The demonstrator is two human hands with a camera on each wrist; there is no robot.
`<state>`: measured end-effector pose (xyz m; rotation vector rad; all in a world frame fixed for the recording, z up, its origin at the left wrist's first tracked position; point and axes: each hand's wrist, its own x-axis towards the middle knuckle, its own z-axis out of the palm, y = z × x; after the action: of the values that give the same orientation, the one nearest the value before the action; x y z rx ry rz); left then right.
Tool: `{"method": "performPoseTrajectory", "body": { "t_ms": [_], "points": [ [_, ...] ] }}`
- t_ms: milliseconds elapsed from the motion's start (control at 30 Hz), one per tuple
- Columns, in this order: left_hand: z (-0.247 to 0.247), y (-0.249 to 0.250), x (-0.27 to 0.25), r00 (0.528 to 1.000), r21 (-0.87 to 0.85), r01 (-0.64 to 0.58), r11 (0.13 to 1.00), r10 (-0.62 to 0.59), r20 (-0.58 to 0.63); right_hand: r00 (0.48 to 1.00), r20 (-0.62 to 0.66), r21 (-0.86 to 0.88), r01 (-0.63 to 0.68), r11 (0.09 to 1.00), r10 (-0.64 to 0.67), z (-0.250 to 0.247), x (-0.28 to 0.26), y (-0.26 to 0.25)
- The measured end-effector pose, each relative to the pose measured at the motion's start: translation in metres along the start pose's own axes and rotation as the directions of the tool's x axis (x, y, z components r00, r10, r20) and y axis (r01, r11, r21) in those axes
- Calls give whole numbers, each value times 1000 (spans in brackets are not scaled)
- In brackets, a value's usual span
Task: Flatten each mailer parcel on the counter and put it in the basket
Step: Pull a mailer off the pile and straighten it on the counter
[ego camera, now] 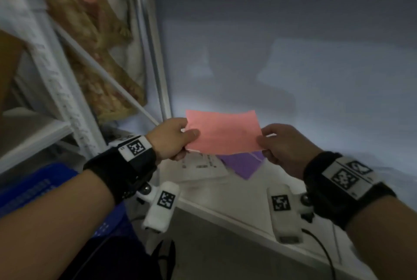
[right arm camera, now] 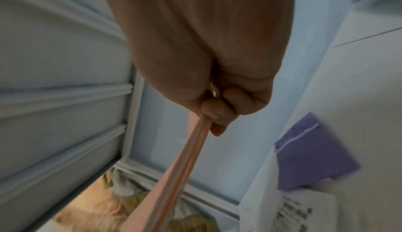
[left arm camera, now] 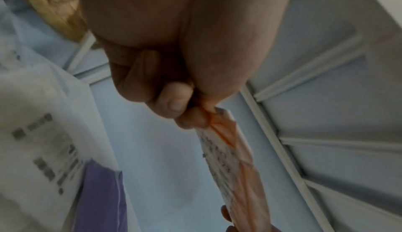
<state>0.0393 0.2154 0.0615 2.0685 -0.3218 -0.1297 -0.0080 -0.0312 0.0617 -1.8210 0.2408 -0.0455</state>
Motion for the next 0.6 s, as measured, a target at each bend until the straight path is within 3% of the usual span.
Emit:
{"method": "performPoseTrajectory", "body": {
  "t_ms": [100,233,600],
  "points": [
    [-45,-15,-14,1000,51,21,998,-20,-20,994,62,-46,94,995,-91,36,11,-33],
    [-97,-38,-39,994,-8,75,997,-76,-81,975,170,-138,165,977,-141,91,27,-63],
    [-198,-172,-107,933,-222,251,942,-297,-202,894,442,-284,220,933,-76,267,43,-72]
  ]
}}
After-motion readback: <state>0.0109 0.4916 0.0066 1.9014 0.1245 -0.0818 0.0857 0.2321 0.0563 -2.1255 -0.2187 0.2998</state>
